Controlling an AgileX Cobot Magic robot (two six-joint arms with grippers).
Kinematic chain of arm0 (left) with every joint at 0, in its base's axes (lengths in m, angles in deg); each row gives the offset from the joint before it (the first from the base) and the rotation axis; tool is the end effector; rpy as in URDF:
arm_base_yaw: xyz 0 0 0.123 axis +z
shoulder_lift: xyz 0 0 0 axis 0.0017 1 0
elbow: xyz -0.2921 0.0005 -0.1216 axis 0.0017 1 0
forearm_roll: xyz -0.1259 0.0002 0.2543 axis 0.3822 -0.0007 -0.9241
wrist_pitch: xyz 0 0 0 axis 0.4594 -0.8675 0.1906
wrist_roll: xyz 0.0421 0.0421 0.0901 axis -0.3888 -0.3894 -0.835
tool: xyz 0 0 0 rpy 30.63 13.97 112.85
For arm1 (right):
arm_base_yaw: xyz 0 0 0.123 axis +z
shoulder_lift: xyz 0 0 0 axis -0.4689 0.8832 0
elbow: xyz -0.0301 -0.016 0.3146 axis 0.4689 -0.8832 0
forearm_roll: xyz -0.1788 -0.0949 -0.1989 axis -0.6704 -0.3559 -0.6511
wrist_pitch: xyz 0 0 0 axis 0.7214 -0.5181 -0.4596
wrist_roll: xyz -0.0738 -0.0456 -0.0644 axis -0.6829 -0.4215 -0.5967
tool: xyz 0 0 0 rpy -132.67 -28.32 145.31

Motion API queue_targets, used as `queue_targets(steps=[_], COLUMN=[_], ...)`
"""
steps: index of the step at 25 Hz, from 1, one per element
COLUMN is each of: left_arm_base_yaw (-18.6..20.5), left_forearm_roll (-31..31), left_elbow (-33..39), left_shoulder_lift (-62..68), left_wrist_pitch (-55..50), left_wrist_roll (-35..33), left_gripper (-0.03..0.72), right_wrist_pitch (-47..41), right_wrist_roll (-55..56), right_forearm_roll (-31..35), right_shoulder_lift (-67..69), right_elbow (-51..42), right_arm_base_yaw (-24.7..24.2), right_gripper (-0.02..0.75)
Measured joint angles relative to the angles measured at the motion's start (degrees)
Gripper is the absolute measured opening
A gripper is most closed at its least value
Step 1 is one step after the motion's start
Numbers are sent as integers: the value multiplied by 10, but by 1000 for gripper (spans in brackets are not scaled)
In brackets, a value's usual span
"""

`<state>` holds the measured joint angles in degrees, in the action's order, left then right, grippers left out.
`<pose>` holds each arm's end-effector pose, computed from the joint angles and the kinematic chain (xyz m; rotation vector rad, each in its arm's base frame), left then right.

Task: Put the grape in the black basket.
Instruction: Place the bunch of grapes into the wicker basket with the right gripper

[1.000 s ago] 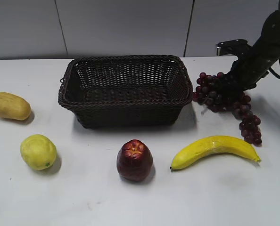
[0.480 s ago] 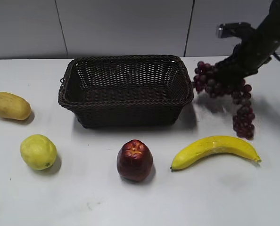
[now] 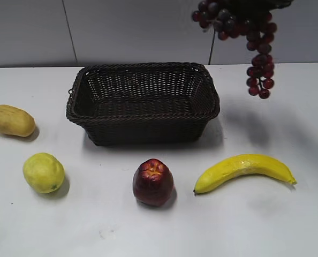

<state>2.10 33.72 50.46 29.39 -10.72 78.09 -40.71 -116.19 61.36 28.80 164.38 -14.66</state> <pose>0.0079 -0.0061 0.2759 0.0787 2.0829 0.0065 0.4561 0.1403 0.3401 -0.6185 2.2931 0.3796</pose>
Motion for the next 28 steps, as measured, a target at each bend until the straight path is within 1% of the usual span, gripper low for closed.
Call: queue_targets(steps=[3,6,10,13,21,28], left_arm_base_yaw=[0,0,0,0,0,0], left_forearm_roll=[0,0,0,0,0,0], left_elbow=[0,0,0,0,0,0], left_shoulder_lift=[0,0,0,0,0,0], left_wrist_pitch=[0,0,0,0,0,0], left_wrist_roll=[0,0,0,0,0,0], left_gripper=[237,237,237,237,237,237], right_wrist_pitch=[21,59,99,109,114,113], right_wrist_roll=[-1,-10,-29,-34,-36,-36], right_forearm_roll=[24,29,31,31,17,24], right_shoulder_lift=[-2,1,34,77,192,231], right_elbow=[11,11,12,12,12,12], right_arm_base_yaw=[40,80,113,122,123,124], right_gripper=[265,265,265,265,264,262])
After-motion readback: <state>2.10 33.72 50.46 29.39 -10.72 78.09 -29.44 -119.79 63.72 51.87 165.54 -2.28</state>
